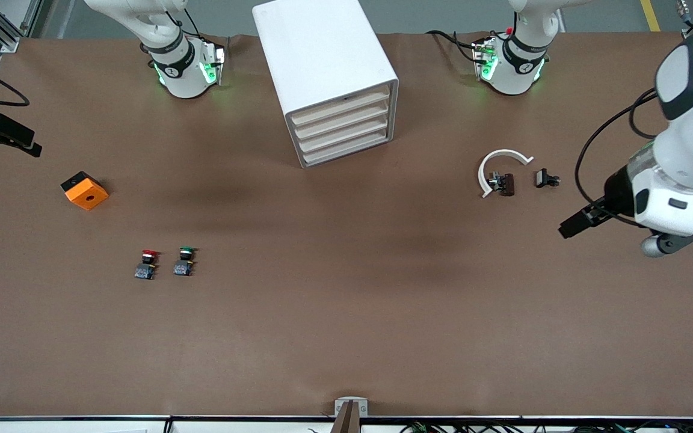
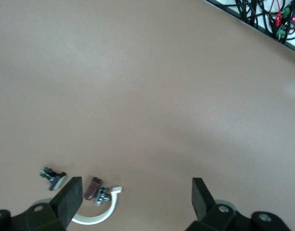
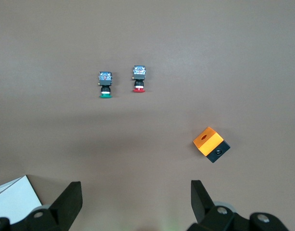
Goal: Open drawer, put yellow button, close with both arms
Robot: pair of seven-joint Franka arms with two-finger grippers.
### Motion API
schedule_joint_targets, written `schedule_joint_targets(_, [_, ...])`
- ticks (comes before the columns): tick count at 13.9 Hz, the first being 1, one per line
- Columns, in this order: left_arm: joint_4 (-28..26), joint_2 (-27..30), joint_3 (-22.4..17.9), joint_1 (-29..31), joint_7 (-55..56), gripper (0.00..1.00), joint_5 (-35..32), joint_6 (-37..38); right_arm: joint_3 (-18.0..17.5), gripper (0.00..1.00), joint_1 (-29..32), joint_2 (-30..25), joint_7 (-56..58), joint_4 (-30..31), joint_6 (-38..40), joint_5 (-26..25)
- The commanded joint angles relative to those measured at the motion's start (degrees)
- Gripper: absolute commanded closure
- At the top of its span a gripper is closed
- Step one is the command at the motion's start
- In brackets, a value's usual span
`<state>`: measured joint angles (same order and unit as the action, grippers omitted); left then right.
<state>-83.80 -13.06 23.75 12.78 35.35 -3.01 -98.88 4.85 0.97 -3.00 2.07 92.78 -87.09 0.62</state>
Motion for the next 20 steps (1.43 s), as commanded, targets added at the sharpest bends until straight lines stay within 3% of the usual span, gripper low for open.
schedule_joint_targets(1, [2.24,1.98,0.60,2.86,-3.62,0.00,-0.95,5.09,-0.37,0.00,0.44,-1.66,-0.40,1.79,-0.80,-0.01])
schedule_joint_targets(4, [2.42,4.95,-0.27,3.05,-6.59,0.00,-0.60,7.39,-0.37,0.00,0.44,-1.66,-0.40,1.79,-0.80,-0.01])
schedule_joint_targets(8, [1.45,8.83,-16.86,-9.40,-20.37,0.00,0.11,12.73,-0.37,0.00,0.52,-1.66,-0.40,1.79,-0.80,0.17])
schedule_joint_targets(11, [1.19,10.25,-23.02,-13.46,-30.74,0.00,0.11,18.00,-0.28,0.00,1.05,-1.57,-0.22,1.79,-0.80,0.17])
schedule_joint_targets(15, [-4.51,15.51,-23.92,-13.83,-31.22,0.00,0.11,18.73,-0.36,0.00,2.46,-1.22,0.22,1.35,-1.15,-0.09])
schedule_joint_targets(20, [-6.46,16.84,-20.94,-11.99,-30.69,0.00,0.20,16.45,-0.54,0.00,2.37,-1.22,0.04,1.26,-3.17,-0.01])
